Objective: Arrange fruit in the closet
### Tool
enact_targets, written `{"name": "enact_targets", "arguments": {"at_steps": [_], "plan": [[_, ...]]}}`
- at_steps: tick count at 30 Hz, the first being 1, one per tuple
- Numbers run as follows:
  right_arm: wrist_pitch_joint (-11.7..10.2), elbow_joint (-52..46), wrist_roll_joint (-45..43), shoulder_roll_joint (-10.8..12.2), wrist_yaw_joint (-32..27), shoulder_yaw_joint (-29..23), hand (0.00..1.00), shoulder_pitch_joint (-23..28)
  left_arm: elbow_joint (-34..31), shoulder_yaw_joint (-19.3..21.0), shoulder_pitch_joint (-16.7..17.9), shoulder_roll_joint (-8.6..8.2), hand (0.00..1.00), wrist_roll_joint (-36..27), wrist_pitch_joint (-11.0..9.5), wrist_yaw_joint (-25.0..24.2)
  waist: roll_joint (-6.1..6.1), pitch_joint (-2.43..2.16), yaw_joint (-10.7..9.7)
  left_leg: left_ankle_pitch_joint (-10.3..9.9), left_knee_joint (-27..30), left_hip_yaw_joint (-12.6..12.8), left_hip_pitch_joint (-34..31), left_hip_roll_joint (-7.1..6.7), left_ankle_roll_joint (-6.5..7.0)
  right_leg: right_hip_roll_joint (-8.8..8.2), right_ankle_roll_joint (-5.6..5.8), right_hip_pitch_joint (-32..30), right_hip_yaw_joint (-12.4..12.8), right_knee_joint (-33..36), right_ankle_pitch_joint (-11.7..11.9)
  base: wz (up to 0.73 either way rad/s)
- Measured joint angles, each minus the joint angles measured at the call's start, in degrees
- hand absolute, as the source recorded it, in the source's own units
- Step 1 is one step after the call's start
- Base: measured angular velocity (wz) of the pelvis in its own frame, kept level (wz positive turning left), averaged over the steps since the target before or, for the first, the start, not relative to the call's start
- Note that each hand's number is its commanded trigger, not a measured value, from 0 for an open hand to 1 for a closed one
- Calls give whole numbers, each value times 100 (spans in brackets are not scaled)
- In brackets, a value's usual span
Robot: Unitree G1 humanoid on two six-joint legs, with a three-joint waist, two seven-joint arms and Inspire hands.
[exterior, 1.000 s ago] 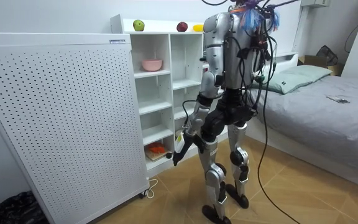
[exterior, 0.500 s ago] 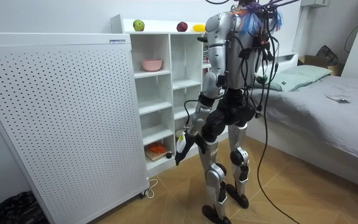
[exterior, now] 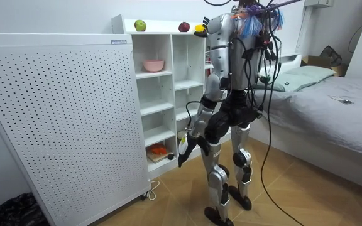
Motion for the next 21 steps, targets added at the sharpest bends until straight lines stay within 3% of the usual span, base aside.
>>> {"name": "enact_targets", "arguments": {"at_steps": [4,7,10,21], "plan": [[-2,288,77,-46,-13,9,0,-466,88,-3,-120,19,0,-3,4,17,-35,1,118,18,6,-69,9,-33,-9,1,-1,42,-90,-1,1,9],[23,520,76,-206,-3,23,0,-693,88,-12,-140,31,0,7,15,52,-93,17,183,27,-8,-163,0,-46,-6,-14,-1,57,-193,0,0,16],[137,541,78,-298,12,25,0,-865,85,-17,-135,31,0,40,111,61,-122,13,295,27,-20,-186,-39,-52,-6,-17,0,20,-216,1,0,4],[157,546,38,-475,230,34,0,-1131,86,-29,-152,55,0,58,126,74,-187,-7,286,33,6,-233,-105,-73,1,-39,0,-48,-211,-9,0,2]]}}
